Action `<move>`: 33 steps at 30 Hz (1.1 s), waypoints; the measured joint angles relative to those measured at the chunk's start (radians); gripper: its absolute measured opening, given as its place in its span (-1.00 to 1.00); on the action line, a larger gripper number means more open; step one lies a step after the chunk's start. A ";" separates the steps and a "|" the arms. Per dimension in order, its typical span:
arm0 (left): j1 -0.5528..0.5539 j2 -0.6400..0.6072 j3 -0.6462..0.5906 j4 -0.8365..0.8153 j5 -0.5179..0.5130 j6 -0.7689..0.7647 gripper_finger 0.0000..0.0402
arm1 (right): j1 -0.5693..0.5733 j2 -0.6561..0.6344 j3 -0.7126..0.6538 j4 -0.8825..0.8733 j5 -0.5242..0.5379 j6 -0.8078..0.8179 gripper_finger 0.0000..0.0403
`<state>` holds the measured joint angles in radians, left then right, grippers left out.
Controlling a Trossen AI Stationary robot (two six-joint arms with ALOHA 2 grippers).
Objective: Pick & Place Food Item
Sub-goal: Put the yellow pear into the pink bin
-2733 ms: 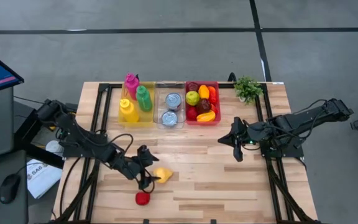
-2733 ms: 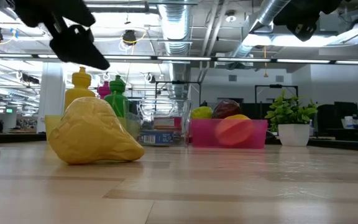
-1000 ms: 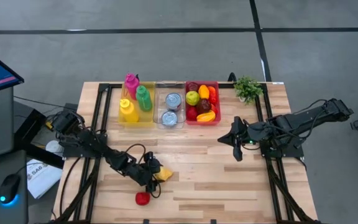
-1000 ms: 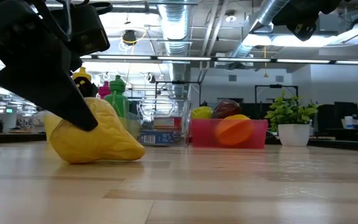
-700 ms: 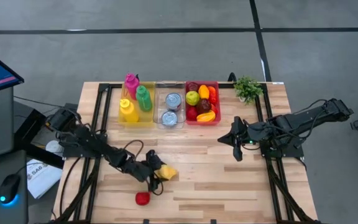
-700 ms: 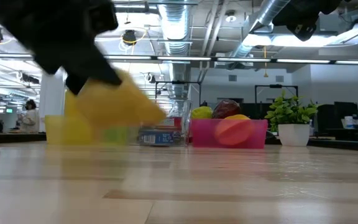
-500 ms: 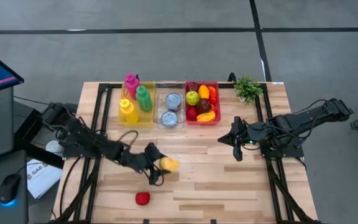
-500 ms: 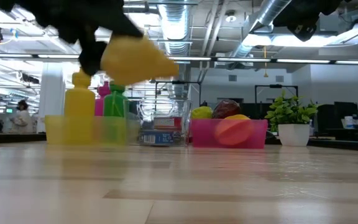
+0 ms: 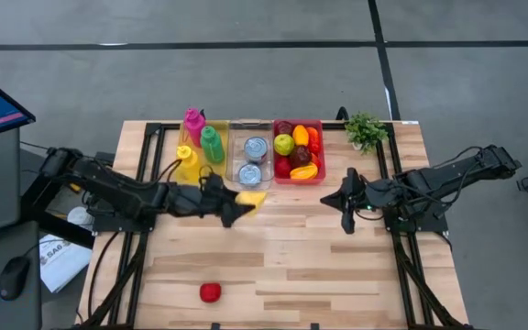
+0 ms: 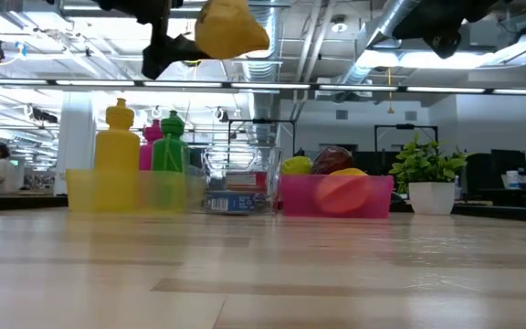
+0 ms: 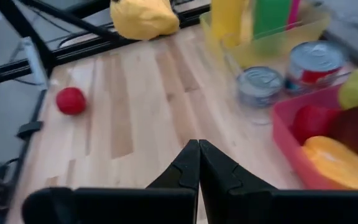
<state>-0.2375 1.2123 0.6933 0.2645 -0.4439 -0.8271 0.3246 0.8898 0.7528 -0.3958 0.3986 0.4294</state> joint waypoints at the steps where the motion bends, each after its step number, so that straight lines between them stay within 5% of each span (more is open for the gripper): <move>1: 0.014 0.000 0.000 0.016 0.000 -0.021 0.59 | -0.002 0.000 0.000 0.000 0.015 -0.022 -1.00; 16: 0.207 0.000 -0.001 0.112 0.084 -0.141 0.57 | -0.176 0.000 0.000 0.148 0.059 -0.248 -1.00; 24: 0.331 0.000 -0.001 0.111 0.086 -0.149 0.60 | -0.367 0.000 0.000 0.381 0.104 -0.553 -1.00; 33: 0.457 0.000 -0.001 0.111 0.086 -0.150 0.60 | -0.580 0.001 0.000 0.554 0.105 -0.564 -1.00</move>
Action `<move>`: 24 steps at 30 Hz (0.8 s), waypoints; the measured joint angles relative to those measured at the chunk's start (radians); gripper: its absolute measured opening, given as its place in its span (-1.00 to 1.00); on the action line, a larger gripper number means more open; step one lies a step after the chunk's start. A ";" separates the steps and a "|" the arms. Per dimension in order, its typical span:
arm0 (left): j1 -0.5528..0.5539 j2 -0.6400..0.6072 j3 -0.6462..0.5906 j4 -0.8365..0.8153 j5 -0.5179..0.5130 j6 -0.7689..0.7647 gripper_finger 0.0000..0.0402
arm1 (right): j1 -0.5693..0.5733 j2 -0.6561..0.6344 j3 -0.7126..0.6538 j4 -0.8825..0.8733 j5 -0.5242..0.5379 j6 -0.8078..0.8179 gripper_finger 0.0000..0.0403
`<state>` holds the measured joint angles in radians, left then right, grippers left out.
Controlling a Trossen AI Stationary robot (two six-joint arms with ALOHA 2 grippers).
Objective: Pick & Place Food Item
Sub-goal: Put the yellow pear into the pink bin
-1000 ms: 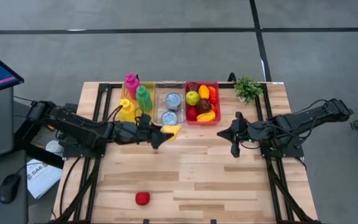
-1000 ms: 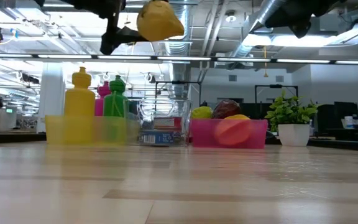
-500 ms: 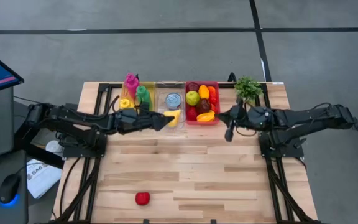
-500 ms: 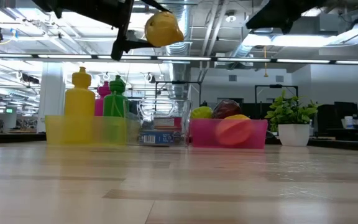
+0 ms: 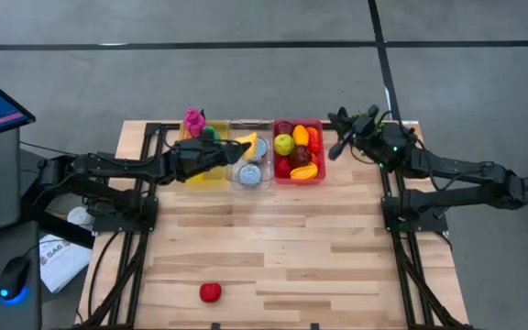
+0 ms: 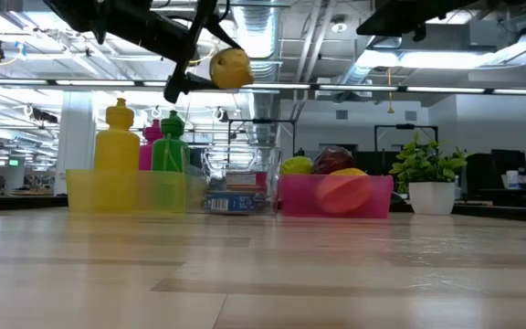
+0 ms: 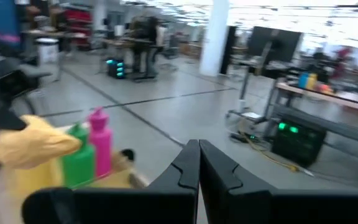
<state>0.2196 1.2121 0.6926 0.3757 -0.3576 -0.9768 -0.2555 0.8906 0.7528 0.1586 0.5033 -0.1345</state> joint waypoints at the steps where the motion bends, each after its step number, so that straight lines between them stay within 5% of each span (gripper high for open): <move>1: 0.011 0.000 0.000 0.000 0.000 0.000 0.61 | -0.021 0.005 0.000 0.008 0.000 0.000 -1.00; 12: 0.081 0.000 0.000 0.000 0.000 0.000 0.60 | -0.171 0.122 0.000 0.009 -0.013 -0.009 -1.00; 24: 0.065 0.094 -0.002 0.233 -0.035 -0.139 0.58 | -0.220 0.256 0.047 0.018 -0.230 -0.310 -1.00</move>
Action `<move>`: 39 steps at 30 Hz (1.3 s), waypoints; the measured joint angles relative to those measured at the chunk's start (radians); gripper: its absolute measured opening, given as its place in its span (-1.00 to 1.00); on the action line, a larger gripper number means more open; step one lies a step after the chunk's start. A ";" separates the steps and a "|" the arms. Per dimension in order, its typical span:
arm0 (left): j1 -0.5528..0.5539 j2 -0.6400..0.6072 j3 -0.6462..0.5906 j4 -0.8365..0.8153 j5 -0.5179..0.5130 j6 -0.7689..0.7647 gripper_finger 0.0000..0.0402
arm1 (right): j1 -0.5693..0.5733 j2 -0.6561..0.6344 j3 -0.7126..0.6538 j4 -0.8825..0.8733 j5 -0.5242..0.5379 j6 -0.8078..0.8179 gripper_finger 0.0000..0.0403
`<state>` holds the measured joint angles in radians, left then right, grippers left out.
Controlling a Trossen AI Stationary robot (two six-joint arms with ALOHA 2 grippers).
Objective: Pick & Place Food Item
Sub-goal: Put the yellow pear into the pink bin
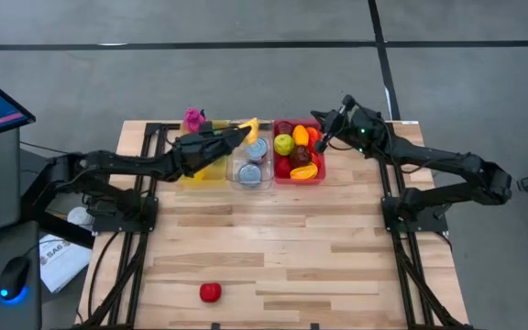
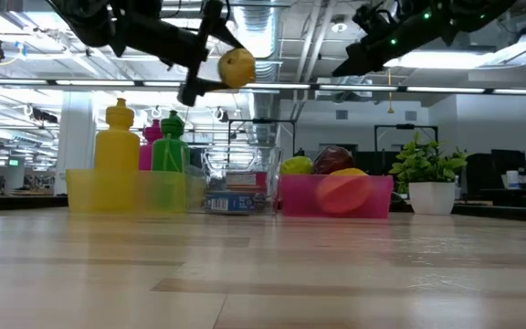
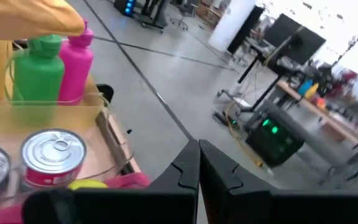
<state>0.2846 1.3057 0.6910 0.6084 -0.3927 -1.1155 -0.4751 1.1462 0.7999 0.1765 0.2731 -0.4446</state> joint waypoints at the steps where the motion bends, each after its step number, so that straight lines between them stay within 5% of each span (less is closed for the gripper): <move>1: -0.007 0.023 0.000 0.034 0.000 -0.024 0.59 | 0.000 0.003 0.008 0.000 -0.016 -0.023 -1.00; 9: -0.077 0.162 0.045 0.125 0.003 -0.196 0.60 | 0.002 0.005 0.024 0.000 -0.243 -0.320 -1.00; 19: -0.089 0.202 0.154 0.128 0.001 -0.199 0.60 | 0.001 0.005 0.024 -0.061 -0.463 -0.334 -1.00; 31: -0.078 0.203 0.165 0.125 0.005 -0.204 0.60 | 0.004 0.005 0.024 -0.031 -0.457 -0.421 -0.98; 39: -0.080 0.203 0.165 0.131 0.068 -0.232 0.60 | 0.014 0.030 0.026 0.090 -0.456 -0.422 -0.59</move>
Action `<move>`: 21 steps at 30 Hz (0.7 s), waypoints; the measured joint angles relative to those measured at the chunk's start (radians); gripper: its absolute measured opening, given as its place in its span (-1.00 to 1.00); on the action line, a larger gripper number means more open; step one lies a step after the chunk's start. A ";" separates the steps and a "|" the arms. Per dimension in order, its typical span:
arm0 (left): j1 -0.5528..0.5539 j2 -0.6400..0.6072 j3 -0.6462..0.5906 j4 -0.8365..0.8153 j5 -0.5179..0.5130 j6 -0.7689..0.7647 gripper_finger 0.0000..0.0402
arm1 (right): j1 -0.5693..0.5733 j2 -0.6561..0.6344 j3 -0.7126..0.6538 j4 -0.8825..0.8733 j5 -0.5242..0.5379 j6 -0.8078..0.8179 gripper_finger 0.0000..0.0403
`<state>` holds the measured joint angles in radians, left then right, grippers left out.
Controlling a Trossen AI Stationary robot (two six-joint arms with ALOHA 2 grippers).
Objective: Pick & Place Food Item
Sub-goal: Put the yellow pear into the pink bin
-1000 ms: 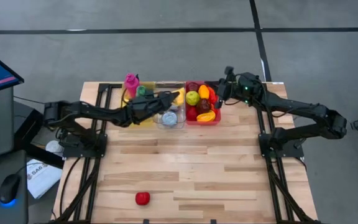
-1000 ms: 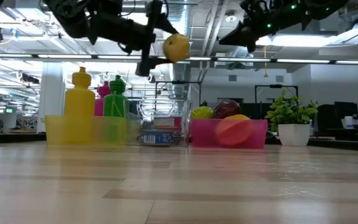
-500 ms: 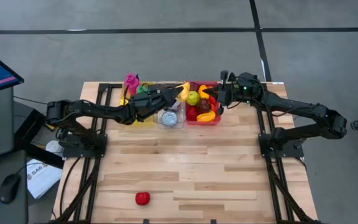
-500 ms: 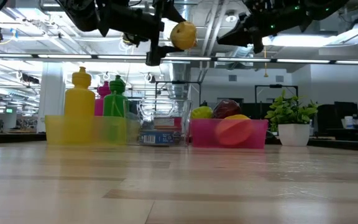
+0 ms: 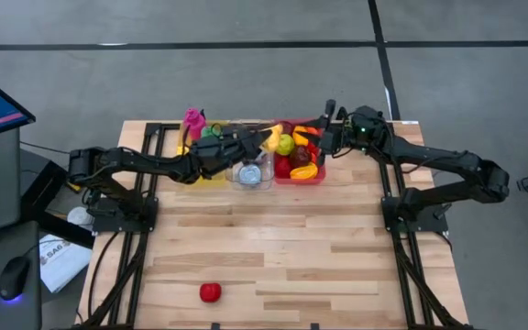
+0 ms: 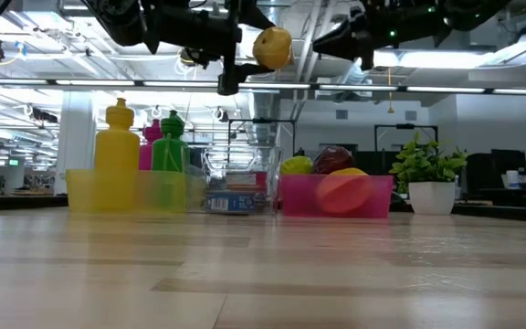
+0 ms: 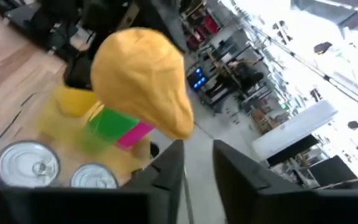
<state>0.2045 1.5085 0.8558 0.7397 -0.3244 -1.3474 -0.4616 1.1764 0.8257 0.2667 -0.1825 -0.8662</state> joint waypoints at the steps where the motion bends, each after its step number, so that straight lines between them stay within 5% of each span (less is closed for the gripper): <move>1: -0.001 0.000 0.000 -0.005 0.000 -0.019 0.60 | 0.007 0.008 0.000 0.005 0.000 0.000 -0.52; 12: 0.021 0.000 0.000 -0.028 0.001 -0.051 0.60 | 0.047 0.107 -0.002 0.056 0.000 -0.076 0.40; 21: 0.024 0.000 -0.001 -0.086 0.016 -0.129 0.60 | 0.084 0.224 0.000 0.248 0.110 -0.260 0.57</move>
<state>0.2287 1.5082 0.8551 0.6539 -0.3080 -1.4767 -0.3777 1.3999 0.8257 0.5151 -0.0721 -1.1260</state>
